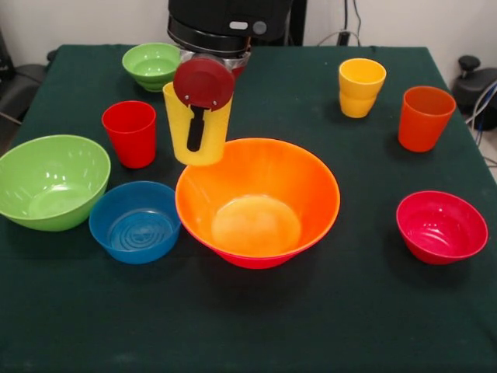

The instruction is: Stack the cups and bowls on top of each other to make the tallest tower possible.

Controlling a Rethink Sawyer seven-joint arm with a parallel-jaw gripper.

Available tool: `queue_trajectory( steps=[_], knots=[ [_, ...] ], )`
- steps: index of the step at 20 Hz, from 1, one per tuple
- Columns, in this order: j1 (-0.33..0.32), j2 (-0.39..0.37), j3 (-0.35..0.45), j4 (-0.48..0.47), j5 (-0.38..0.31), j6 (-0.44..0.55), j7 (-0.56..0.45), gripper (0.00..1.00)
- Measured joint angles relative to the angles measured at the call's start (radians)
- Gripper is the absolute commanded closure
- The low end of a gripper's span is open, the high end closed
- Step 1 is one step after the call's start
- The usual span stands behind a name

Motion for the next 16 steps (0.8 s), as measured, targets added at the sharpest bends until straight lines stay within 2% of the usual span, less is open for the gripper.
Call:
queue_trajectory(
  steps=[16],
  knots=[
    [0.000,0.008,0.013,0.000,0.000,0.000,0.000,1.00]
  ],
)
